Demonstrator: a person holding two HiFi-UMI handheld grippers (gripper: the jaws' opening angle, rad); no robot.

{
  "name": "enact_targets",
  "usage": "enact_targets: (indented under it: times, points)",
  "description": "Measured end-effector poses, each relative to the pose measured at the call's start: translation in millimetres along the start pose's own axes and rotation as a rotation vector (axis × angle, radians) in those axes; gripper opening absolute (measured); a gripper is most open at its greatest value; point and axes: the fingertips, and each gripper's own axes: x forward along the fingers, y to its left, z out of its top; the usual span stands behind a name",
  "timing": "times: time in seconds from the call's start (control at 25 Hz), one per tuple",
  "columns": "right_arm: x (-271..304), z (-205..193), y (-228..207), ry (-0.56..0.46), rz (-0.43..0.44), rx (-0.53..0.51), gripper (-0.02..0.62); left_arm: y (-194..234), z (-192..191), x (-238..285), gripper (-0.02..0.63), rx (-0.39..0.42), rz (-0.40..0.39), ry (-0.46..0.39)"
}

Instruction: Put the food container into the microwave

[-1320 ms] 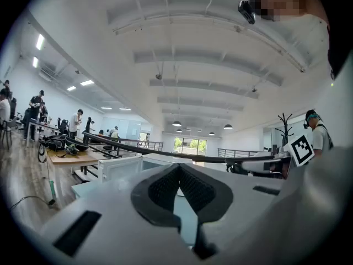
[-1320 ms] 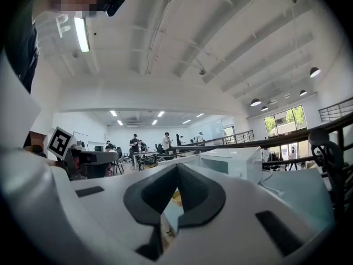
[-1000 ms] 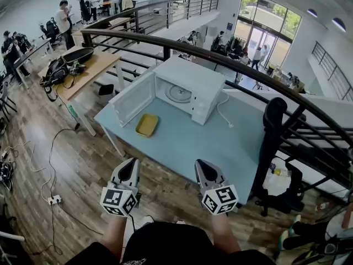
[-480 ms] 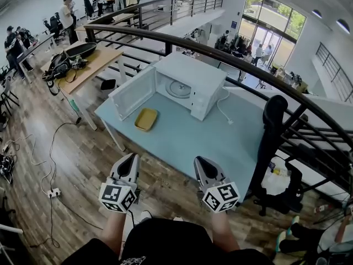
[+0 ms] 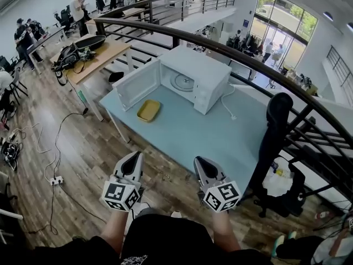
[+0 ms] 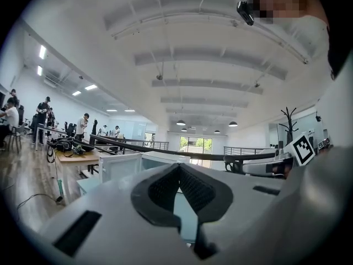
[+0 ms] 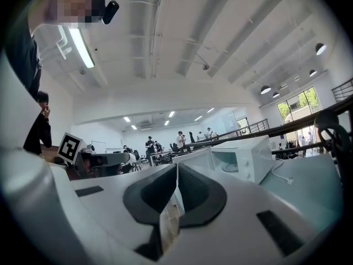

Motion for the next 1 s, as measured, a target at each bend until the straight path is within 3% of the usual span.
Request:
enact_targets:
  times: [0.56,1.0]
  points:
    - [-11.1,-14.0,0.7,0.009,0.022,0.018,0.008,-5.2,-13.5,-14.2,0.008,0.013,0.030,0.021]
    - [52.7,-8.9,-17.4,0.015,-0.019,-0.002,0.008,38.4,-21.5,42.5,0.008,-0.010,-0.045,0.037]
